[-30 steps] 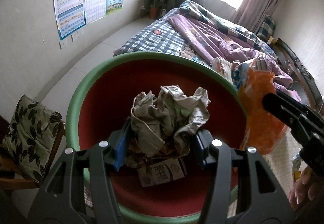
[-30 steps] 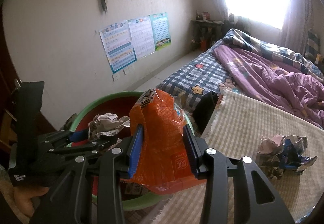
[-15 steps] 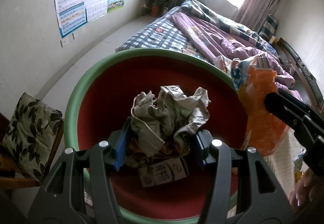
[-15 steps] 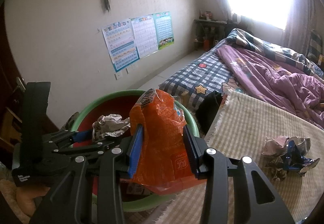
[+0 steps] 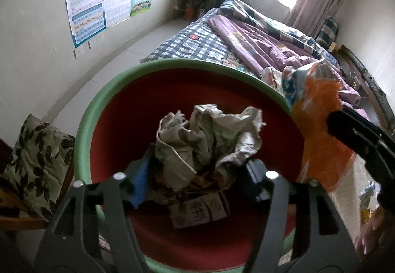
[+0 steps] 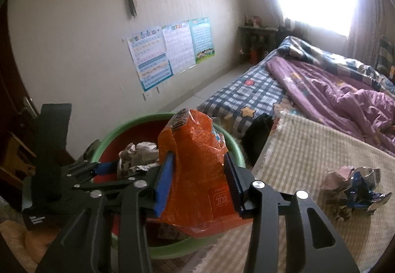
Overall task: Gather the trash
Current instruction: 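Open the left tool to drop the paper while the right tool releases the orange bag into the bucket, then grasp the yellow wrapper with the right tool while the left tool grasps the white-blue printed bag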
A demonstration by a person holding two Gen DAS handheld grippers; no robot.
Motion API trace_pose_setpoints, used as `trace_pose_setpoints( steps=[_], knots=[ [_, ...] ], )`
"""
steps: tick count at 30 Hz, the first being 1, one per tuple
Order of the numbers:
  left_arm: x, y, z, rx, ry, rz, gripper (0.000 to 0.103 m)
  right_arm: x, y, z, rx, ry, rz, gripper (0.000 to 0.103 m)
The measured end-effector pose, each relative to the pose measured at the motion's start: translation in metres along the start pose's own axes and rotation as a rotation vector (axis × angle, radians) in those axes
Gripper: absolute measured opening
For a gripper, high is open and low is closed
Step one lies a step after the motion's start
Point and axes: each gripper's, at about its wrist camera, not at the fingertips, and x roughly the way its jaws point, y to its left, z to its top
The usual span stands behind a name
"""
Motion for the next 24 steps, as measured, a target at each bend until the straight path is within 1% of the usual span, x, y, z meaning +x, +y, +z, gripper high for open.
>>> trace_pose_setpoints(
  steps=[1,2,7,12,19,24],
  knots=[
    [-0.001,0.0,0.0,-0.006,-0.004,0.002,0.068,0.0,0.0,-0.001,0.004,0.005,0.003,0.051],
    [-0.002,0.001,-0.001,-0.016,-0.008,-0.003,0.069,0.0,0.0,0.0,0.007,0.002,0.005,0.051],
    [-0.008,0.006,0.001,-0.037,-0.021,0.003,0.07,-0.007,0.0,0.001,0.007,-0.011,0.004,0.052],
    [-0.015,0.002,0.001,-0.042,-0.035,-0.004,0.07,-0.02,-0.009,-0.003,0.038,-0.016,-0.003,0.052],
    [-0.021,-0.018,-0.002,-0.007,-0.043,-0.025,0.07,-0.05,-0.045,-0.014,0.127,-0.032,-0.057,0.053],
    [-0.025,-0.046,-0.005,0.038,-0.048,-0.045,0.07,-0.079,-0.085,-0.032,0.214,-0.04,-0.125,0.056]
  ],
)
